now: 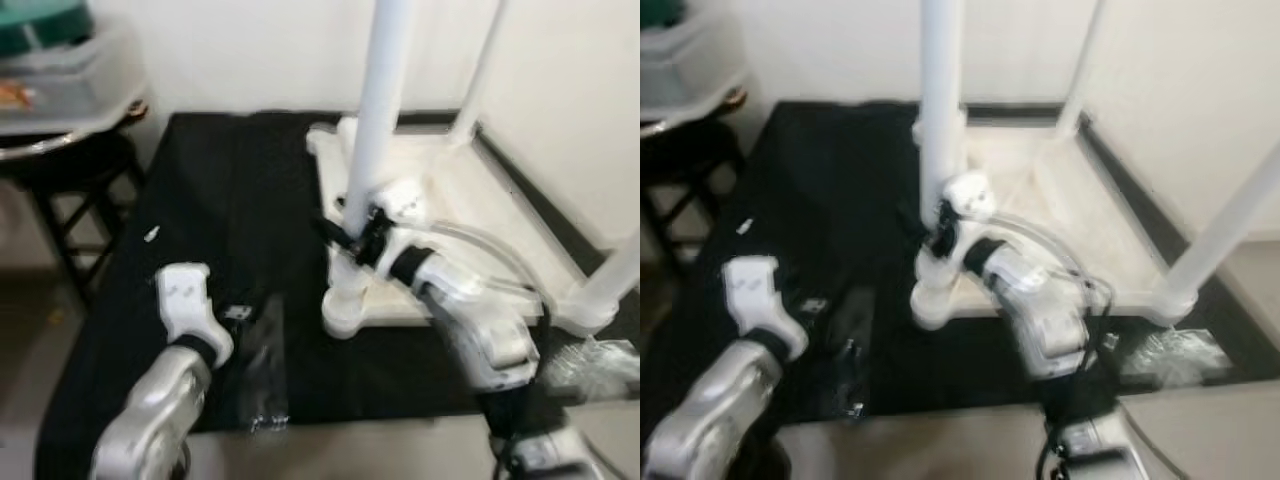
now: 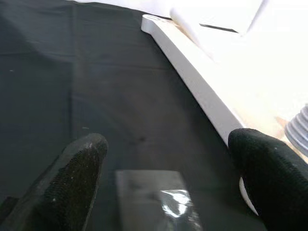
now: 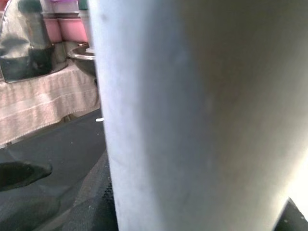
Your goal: Building children table
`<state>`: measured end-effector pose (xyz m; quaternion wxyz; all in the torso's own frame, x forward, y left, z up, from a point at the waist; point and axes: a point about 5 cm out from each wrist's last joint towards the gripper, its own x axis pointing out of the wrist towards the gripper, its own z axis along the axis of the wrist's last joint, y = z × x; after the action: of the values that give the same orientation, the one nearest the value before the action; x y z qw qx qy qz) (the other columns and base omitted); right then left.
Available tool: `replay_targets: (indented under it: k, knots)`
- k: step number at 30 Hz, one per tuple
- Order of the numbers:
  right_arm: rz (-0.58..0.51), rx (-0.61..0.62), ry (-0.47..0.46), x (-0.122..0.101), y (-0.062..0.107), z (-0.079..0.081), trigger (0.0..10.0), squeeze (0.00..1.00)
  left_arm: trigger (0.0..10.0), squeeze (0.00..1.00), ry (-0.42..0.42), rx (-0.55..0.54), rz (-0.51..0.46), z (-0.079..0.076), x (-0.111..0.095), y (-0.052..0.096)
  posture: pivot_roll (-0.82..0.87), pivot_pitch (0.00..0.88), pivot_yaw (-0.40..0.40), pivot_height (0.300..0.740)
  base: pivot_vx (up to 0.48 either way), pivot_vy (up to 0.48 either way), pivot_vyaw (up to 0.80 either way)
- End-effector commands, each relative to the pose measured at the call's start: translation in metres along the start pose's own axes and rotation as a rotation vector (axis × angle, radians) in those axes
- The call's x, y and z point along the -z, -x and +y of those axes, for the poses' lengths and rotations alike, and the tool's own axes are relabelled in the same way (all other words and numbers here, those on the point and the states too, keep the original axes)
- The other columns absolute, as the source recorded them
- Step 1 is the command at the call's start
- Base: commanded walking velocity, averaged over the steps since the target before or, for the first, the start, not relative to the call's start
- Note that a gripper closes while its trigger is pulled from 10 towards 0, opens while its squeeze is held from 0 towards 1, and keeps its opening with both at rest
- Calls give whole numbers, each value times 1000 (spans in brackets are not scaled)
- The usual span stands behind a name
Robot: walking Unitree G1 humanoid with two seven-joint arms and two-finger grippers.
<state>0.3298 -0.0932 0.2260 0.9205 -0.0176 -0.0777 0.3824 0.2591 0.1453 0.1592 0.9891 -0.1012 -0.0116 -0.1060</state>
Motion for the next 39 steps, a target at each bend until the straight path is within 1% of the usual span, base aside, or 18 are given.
replay_targets:
  k: [1,3,4,5,8,10,11,16,17,18,19,21,24,26,30,31,37,39]
  knots:
    - [-53,-78,-2,-9,-9,6,10000,0,10000,0,-28,-25,0,0,2,3,19,177,-72,740,0,0,0]
    - [-59,-103,0,-10,-12,6,10000,0,10000,0,-47,-35,-2,-1,2,3,23,184,-75,740,0,0,0]
    - [-79,-178,1,-14,-16,10,10000,0,10000,0,-91,-60,-9,-2,0,4,31,207,-87,740,0,0,0]
    - [-89,-216,5,-16,-18,11,10000,0,10000,0,-116,-70,-14,-2,0,4,31,207,-87,740,0,0,0]
    - [-98,-251,10,-17,-19,13,10000,0,10000,0,-140,-78,-18,-2,-1,4,31,207,-87,740,0,0,0]
    - [-112,-394,2,-21,-16,14,10000,0,10000,0,-225,-122,-32,-2,-4,10,48,257,-94,740,0,0,0]
    - [-118,-509,-1,-23,-12,10,10000,0,10000,0,-318,-178,-44,2,-6,16,51,265,-95,740,0,0,0]
    - [-116,-549,-3,-24,-10,4,10000,0,10000,0,-352,-227,-41,7,-7,22,58,295,-95,740,0,0,0]
    - [-117,-571,0,-25,-10,1,10000,0,10000,0,-354,-250,-34,9,-6,25,58,295,-95,740,0,0,0]
    - [-107,-627,12,-26,-9,-2,10000,0,10000,0,-363,-263,-30,9,-6,29,70,319,-96,740,0,0,0]
    - [-99,-668,22,-27,-8,-3,10000,0,10000,0,-368,-268,-28,8,-6,32,70,319,-96,740,0,0,0]
    - [-82,-754,50,-30,-7,-3,10000,0,10000,0,-384,-267,-30,6,-7,36,77,337,-95,740,0,0,0]
    - [-80,-799,84,-35,-10,-4,10000,0,10000,0,-418,-266,-35,4,-9,38,82,354,-91,740,0,0,0]
    - [-70,-894,156,-43,-17,-4,10000,0,10000,0,-472,-233,-60,-2,-15,40,93,378,-96,740,0,0,0]
    - [-68,-938,194,-47,-20,-3,10000,0,10000,0,-497,-212,-72,-4,-17,42,95,390,-100,740,0,0,0]
    - [-71,-990,222,-55,-23,-2,10000,0,10000,0,-519,-189,-89,-6,-19,47,95,391,-105,740,0,0,0]
    - [-61,-1070,245,-63,-23,-1,10000,0,10000,0,-559,-141,-120,-13,-22,52,91,394,-107,740,0,0,0]
    - [-35,-1100,255,-66,-23,0,10000,0,10000,0,-582,-78,-143,-20,-24,54,91,402,-109,740,0,0,0]
